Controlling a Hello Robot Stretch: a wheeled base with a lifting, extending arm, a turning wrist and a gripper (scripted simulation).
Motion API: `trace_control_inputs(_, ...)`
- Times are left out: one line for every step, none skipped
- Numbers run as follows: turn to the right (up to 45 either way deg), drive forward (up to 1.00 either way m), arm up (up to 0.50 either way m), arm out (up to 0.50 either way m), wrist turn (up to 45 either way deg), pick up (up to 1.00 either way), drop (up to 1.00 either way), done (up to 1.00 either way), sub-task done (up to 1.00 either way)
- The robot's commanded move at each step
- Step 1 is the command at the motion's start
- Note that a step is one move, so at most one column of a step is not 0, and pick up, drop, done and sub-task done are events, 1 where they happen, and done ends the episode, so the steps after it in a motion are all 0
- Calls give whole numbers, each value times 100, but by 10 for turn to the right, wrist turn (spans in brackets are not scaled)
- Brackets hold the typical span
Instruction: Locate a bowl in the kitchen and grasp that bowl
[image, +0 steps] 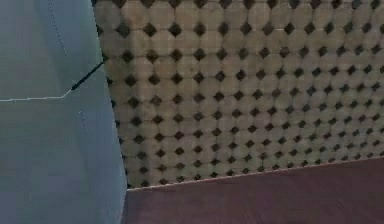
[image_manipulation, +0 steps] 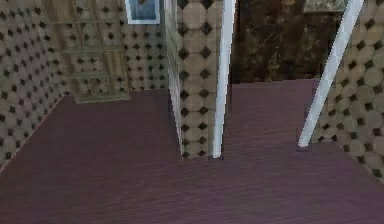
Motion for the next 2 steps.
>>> trace_control_inputs(-450,0,0,0,0,0,0,0,0)
trace_control_inputs(-450,0,0,0,0,0,0,0,0)
